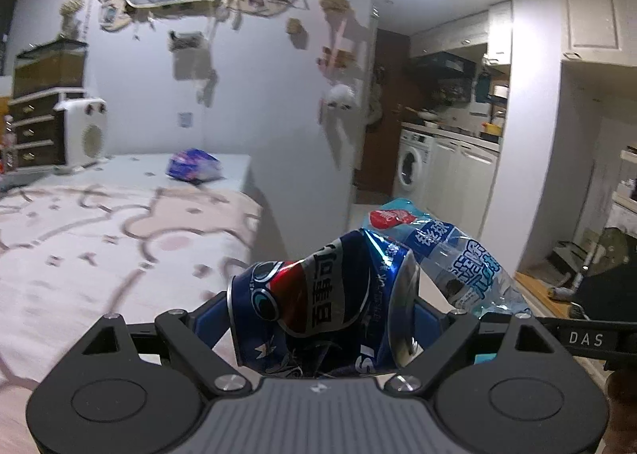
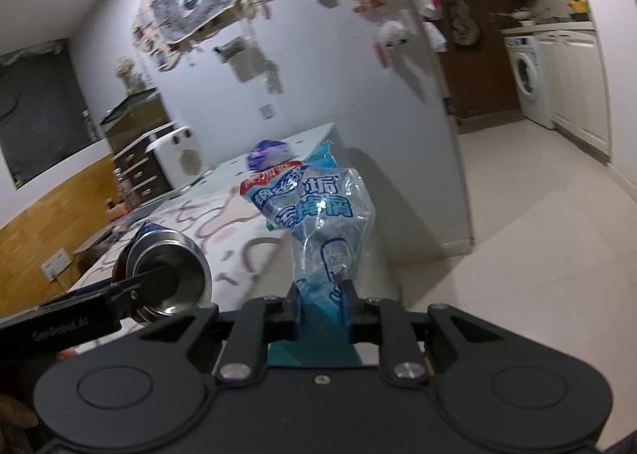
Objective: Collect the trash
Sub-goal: 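Carry the can and bottle with both tools over the yellow wastebasket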
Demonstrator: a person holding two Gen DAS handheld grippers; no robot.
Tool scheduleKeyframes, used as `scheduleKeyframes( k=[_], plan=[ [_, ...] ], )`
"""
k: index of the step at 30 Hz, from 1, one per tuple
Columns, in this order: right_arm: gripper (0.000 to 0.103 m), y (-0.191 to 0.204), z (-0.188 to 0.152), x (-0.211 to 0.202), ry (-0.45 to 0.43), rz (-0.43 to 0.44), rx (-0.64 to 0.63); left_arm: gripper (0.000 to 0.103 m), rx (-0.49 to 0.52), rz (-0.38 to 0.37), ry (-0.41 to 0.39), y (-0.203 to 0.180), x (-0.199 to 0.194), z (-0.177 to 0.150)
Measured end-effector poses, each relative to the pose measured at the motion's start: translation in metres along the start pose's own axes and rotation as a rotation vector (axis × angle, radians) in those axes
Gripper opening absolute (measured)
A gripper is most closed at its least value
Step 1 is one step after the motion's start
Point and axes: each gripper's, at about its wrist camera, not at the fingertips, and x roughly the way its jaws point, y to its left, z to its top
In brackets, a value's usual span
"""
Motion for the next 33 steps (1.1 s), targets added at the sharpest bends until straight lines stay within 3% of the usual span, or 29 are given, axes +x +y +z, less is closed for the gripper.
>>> scheduleKeyframes(
  k=[8, 18, 25, 33],
  plan=[
    [0.019, -0.068, -0.022, -0.002, 0.032, -0.092, 0.072, 0.090, -0.006, -0.033, 0.096, -0.042, 0.053, -0.036],
    [0.019, -0.139, -0.072, 0.046, 0.184, -0.169, 0.156, 0.090, -0.006, -0.052, 0.286, -0.067, 0.148, -0.093],
    [0.019, -0.182, -0.111, 0.096, 0.319, -0.233, 0.219, 0.090, -0.056, -0.043, 0.390, -0.057, 0.228, -0.122],
    [0.019, -0.208, -0.149, 0.172, 0.489, -0.227, 0.280, 0.090, -0.171, -0.012, 0.501, -0.007, 0.329, -0.160]
  ],
)
